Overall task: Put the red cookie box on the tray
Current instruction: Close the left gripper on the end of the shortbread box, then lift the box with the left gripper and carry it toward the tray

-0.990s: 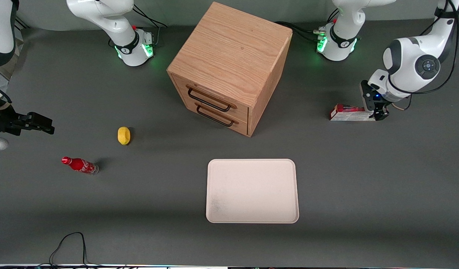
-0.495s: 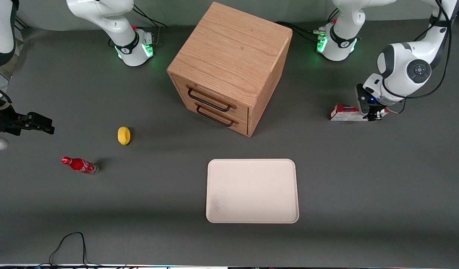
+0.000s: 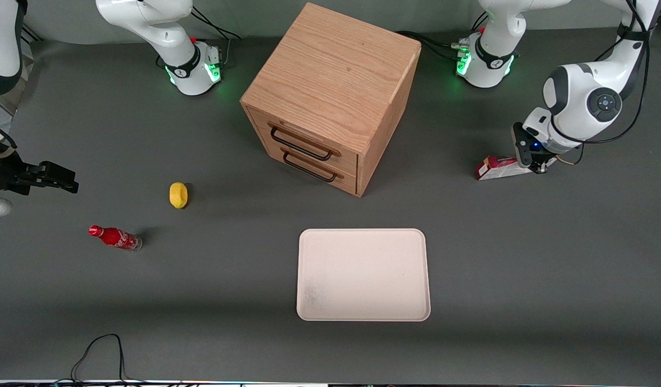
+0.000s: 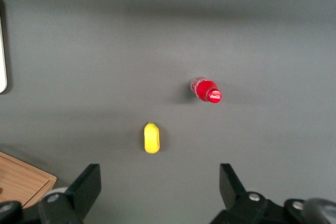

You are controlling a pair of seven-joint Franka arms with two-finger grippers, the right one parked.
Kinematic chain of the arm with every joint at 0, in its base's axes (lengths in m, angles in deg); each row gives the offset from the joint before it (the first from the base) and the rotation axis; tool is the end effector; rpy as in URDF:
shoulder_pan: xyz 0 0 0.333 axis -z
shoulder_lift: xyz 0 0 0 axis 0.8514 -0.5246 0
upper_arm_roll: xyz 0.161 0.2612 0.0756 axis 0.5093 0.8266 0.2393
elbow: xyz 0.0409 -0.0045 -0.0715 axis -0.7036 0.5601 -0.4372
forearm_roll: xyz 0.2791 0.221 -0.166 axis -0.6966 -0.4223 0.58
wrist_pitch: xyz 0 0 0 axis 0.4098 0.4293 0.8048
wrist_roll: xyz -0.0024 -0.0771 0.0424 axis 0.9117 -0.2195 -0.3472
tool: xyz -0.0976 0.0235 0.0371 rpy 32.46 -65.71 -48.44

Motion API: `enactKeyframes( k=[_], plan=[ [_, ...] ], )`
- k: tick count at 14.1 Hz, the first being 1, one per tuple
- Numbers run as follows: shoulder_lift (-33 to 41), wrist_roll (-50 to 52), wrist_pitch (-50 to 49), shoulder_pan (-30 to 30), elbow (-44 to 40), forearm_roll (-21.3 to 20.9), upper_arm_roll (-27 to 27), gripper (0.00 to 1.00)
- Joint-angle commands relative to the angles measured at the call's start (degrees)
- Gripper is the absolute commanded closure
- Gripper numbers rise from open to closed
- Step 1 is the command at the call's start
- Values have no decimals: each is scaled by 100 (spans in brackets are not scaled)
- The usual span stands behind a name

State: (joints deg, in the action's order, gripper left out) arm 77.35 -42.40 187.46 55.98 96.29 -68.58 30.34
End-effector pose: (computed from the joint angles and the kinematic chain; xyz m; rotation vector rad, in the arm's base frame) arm 0.4118 0.0423 0.2417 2.2976 -2.0605 -0.1159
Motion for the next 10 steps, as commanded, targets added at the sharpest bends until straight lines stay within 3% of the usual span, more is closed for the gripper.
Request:
enactKeyframes(
  k=[1, 4, 10],
  plan=[
    [126, 35, -1056, 62, -683, 231, 38, 100],
    [197, 693, -2122, 70, -1641, 434, 38, 100],
    [-382, 3213, -3589, 483, -3916, 565, -138, 100]
  ],
)
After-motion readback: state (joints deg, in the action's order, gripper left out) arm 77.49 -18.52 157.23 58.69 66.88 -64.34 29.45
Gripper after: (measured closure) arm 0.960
